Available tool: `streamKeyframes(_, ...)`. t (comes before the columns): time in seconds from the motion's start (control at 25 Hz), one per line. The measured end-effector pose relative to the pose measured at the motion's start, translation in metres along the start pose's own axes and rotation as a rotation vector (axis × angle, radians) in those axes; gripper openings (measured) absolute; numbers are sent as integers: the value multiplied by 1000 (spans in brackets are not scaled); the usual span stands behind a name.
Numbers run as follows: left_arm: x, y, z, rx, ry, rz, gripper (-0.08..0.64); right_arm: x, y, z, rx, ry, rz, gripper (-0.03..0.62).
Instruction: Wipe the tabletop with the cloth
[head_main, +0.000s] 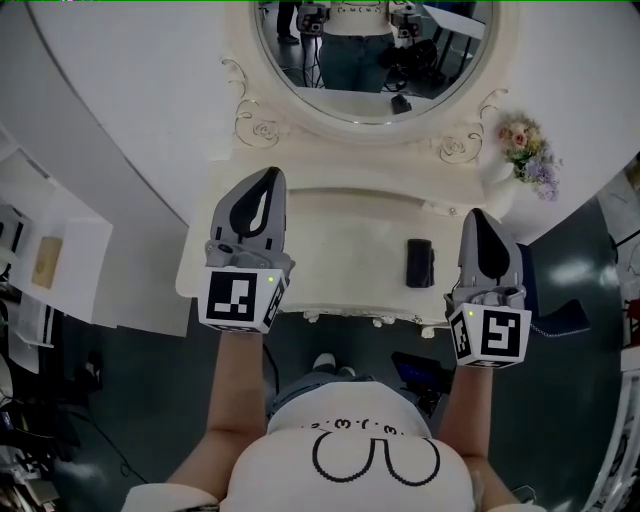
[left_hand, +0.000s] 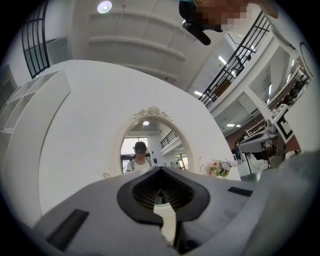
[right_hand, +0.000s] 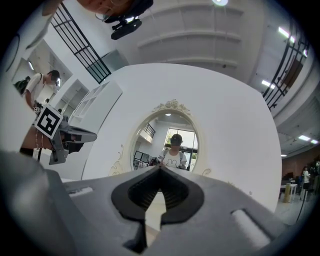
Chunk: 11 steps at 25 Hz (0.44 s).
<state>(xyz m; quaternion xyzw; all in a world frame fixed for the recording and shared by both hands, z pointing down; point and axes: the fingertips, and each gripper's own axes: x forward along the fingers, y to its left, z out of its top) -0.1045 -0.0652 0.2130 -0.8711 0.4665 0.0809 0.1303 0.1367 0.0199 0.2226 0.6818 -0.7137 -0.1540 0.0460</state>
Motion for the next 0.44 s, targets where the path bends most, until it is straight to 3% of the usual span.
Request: streamKeyframes(0.44, -2, -15, 1, -7, 21, -23, -3, -7, -3, 0, -13, 24, 24, -2)
